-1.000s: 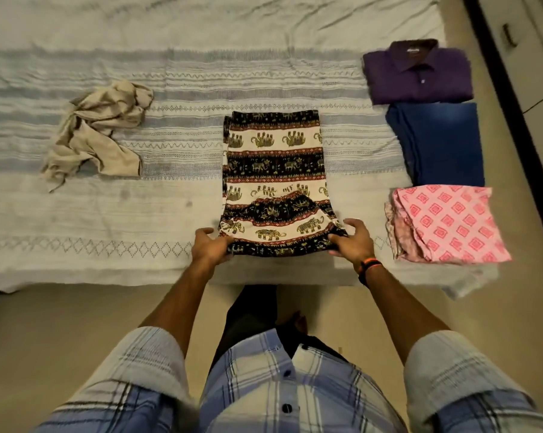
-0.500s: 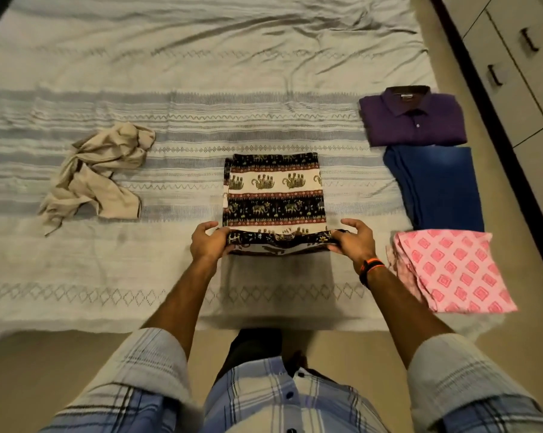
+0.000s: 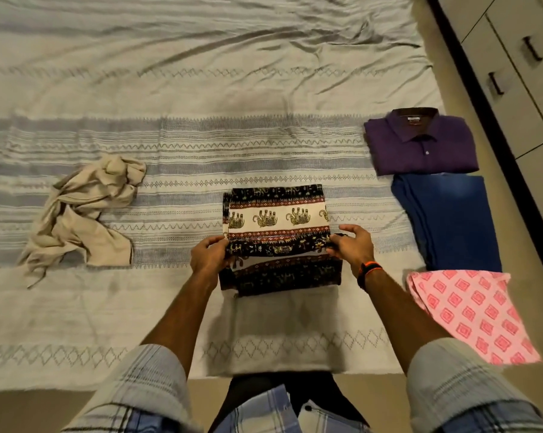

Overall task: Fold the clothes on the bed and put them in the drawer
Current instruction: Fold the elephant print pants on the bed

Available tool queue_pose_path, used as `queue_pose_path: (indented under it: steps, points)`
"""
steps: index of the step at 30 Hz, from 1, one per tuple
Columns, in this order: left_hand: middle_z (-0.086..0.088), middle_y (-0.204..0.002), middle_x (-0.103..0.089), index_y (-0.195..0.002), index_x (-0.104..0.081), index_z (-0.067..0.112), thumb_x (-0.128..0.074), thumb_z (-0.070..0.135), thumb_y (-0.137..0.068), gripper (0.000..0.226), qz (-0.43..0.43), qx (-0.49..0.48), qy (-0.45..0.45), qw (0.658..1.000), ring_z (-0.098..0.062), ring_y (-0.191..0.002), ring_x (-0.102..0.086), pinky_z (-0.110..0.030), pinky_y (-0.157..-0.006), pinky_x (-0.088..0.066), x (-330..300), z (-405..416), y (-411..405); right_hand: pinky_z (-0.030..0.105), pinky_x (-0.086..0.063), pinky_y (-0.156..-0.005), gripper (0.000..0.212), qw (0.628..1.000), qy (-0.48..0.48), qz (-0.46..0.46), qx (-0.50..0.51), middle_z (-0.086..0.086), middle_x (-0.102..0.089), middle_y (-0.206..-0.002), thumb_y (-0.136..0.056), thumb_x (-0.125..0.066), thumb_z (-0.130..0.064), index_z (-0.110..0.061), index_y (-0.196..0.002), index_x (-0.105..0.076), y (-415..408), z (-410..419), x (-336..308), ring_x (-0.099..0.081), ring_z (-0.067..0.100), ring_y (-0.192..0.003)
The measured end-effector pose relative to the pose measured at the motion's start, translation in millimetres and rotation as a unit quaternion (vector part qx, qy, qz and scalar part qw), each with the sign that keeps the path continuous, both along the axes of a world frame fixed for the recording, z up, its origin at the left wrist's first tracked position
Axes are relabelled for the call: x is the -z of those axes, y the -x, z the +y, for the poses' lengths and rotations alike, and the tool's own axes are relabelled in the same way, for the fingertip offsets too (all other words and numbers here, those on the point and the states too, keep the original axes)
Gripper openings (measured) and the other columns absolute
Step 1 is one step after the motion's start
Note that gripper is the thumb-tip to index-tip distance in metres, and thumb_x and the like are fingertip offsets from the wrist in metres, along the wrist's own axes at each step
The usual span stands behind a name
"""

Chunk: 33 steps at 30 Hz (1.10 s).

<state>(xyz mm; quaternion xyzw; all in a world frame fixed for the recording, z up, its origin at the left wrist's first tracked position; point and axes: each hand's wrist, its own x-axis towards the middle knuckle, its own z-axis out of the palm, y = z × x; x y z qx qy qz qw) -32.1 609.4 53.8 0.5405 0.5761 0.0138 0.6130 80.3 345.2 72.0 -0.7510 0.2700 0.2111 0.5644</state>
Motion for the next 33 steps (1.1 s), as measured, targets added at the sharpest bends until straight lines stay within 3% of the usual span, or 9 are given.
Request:
queue_pose_path:
  steps: [7,9,11,15,20,23,26,29,33]
  points:
    - [-0.015,-0.108,-0.067,-0.096,-0.067,0.004,-0.066,0.003,-0.09,0.007,0.023,-0.021,0.058,0.998,-0.022,-0.089,-0.068,-0.034,-0.071,-0.061,25.7,13.7,-39.6,0.03,-0.061,-0.059,0.029,0.997,0.042,0.058,-0.009,0.017,-0.065,-0.115,-0.086,-0.067,0.004,-0.009,-0.111,-0.062,-41.0,15.7,29.4,-0.07,0.019,-0.063]
    - [-0.014,-0.109,-0.065,-0.115,-0.06,-0.002,-0.066,0.011,-0.092,0.027,-0.003,-0.031,0.105,0.994,-0.018,-0.085,-0.067,-0.03,-0.072,-0.061,34.7,18.4,-51.1,0.035,-0.062,-0.074,0.041,0.998,0.011,0.067,-0.004,0.013,-0.066,-0.108,-0.09,-0.067,-0.004,-0.008,-0.128,-0.053,-51.0,19.7,37.4,-0.072,0.024,-0.078]
    - [-0.015,-0.122,-0.059,-0.13,-0.049,-0.001,-0.067,0.025,-0.092,0.049,-0.009,-0.025,0.151,0.988,-0.024,-0.101,-0.066,-0.034,-0.086,-0.058,45.1,22.2,-56.3,0.042,-0.057,-0.09,0.063,0.997,-0.025,0.074,-0.027,0.006,-0.064,-0.101,-0.093,-0.066,-0.015,-0.006,-0.146,-0.033,-55.9,22.7,45.2,-0.07,0.027,-0.096]
    - [-0.018,-0.144,-0.047,-0.148,-0.03,0.007,-0.073,0.029,-0.086,0.078,0.083,0.116,0.091,0.986,-0.036,-0.123,-0.055,-0.047,-0.102,-0.048,70.0,11.1,-52.3,0.048,-0.055,-0.094,0.066,0.978,0.067,0.096,-0.173,0.014,-0.062,-0.122,-0.091,-0.068,-0.027,-0.006,-0.144,-0.034,-47.4,26.4,72.3,-0.066,0.029,-0.103]
    - [-0.009,-0.122,-0.066,-0.126,-0.056,0.011,-0.084,0.037,-0.071,0.068,0.182,0.227,0.046,0.956,-0.028,-0.107,-0.064,-0.048,-0.095,-0.053,98.1,-11.2,-17.8,0.036,-0.048,-0.1,0.06,0.899,0.172,0.111,-0.386,0.011,-0.062,-0.127,-0.09,-0.069,-0.027,-0.009,-0.142,-0.044,-8.3,15.6,103.3,-0.06,0.028,-0.113]
    - [-0.018,-0.138,-0.048,-0.142,-0.039,0.005,-0.086,0.029,-0.072,0.088,0.214,0.386,-0.185,0.878,-0.034,-0.125,-0.05,-0.044,-0.105,-0.045,102.7,-27.0,2.1,0.045,-0.04,-0.11,0.082,0.773,0.282,0.022,-0.568,0.013,-0.042,-0.149,-0.082,-0.075,-0.031,-0.016,-0.15,-0.032,16.4,-0.6,123.5,-0.044,0.032,-0.133]
    - [-0.014,-0.154,-0.029,-0.153,-0.023,0.012,-0.085,0.02,-0.071,0.103,0.103,0.601,-0.361,0.705,-0.033,-0.141,-0.032,-0.044,-0.116,-0.031,109.2,-41.4,14.0,0.049,-0.027,-0.117,0.093,0.655,0.346,-0.113,-0.663,0.018,-0.021,-0.16,-0.078,-0.074,-0.017,-0.018,-0.155,-0.022,37.3,-9.6,138.6,-0.025,0.037,-0.145]
    - [-0.003,-0.163,0.006,-0.156,0.005,0.016,-0.078,0.031,-0.079,0.114,0.145,0.727,-0.304,0.599,-0.029,-0.151,0.003,-0.045,-0.123,-0.004,136.6,-56.3,21.5,0.048,-0.013,-0.12,0.089,0.619,0.329,-0.133,-0.7,0.018,-0.005,-0.164,-0.087,-0.057,-0.003,-0.02,-0.158,-0.006,53.8,-2.5,156.7,-0.011,0.034,-0.151]
    - [-0.01,-0.162,0.021,-0.152,0.019,0.014,-0.058,0.002,-0.09,0.099,0.19,0.742,-0.326,0.554,-0.031,-0.15,0.014,-0.049,-0.123,-0.003,152.6,-65.9,21.9,0.046,-0.014,-0.121,0.076,0.604,0.365,-0.111,-0.699,0.017,-0.002,-0.164,-0.095,-0.039,0.007,-0.014,-0.157,-0.001,54.1,12.0,169.6,-0.008,0.031,-0.152]
